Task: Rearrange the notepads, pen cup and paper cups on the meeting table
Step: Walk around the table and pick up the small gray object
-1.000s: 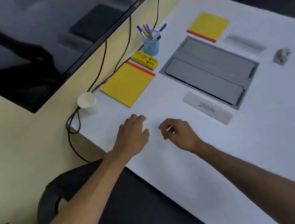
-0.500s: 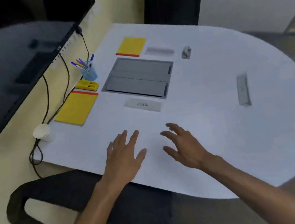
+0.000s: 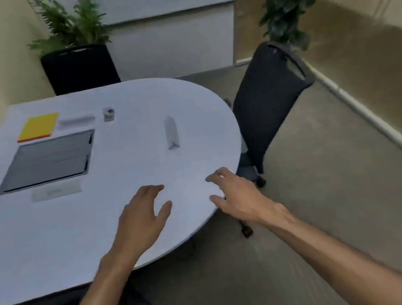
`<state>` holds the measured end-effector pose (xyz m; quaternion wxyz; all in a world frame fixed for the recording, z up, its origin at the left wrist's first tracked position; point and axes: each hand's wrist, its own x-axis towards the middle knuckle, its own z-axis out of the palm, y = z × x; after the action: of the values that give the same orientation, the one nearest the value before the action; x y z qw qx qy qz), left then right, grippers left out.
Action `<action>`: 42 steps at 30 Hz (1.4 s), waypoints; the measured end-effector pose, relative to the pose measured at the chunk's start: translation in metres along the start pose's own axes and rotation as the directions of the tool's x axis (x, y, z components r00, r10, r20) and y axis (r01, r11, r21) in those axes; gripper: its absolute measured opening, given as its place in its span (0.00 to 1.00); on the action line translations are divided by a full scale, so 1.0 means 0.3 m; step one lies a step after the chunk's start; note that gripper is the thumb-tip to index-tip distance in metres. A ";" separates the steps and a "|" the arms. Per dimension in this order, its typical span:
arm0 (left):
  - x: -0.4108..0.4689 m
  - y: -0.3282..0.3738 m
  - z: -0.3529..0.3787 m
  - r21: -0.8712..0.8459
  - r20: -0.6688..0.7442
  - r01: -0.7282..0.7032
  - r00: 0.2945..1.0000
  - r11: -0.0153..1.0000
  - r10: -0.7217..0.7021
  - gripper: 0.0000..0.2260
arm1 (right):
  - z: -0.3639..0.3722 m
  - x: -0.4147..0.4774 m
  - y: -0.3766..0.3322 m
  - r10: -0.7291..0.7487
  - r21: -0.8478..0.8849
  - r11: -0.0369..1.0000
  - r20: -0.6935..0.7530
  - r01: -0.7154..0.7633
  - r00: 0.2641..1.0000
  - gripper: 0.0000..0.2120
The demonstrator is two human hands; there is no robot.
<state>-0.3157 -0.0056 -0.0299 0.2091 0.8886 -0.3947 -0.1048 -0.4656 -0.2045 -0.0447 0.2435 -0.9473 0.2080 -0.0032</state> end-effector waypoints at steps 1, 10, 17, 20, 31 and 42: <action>0.012 0.061 0.028 0.007 0.013 -0.030 0.999 1.000 0.030 0.22 | -0.031 -0.045 0.051 0.027 -0.003 1.000 -0.025 -0.027 0.999 0.24; 0.204 0.644 0.251 0.086 0.137 -0.444 0.892 0.892 0.431 0.24 | -0.303 -0.364 0.464 0.302 -0.010 0.948 -0.278 -0.317 0.912 0.23; 0.358 0.945 0.445 0.170 0.242 -0.643 0.762 0.747 0.601 0.30 | -0.394 -0.449 0.731 0.410 -0.038 0.888 -0.384 -0.458 0.827 0.30; 0.443 1.047 0.527 0.147 0.263 -0.682 0.725 0.716 0.637 0.31 | -0.430 -0.443 0.864 0.432 -0.061 0.866 -0.405 -0.496 0.806 0.31; 0.935 1.388 0.752 0.097 0.308 -0.717 0.681 0.690 0.664 0.32 | -0.645 -0.159 1.336 0.549 -0.025 0.810 -0.323 -0.586 0.771 0.31; 1.368 1.640 0.814 0.150 0.224 -0.720 0.692 0.677 0.686 0.33 | -0.924 0.147 1.663 0.492 -0.013 0.852 -0.322 -0.524 0.809 0.31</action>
<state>-0.4513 -0.6777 -0.0327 0.1007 0.6750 -0.7300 -0.0363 -0.6510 -0.7459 -0.0354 0.1519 -0.8557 0.4890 -0.0745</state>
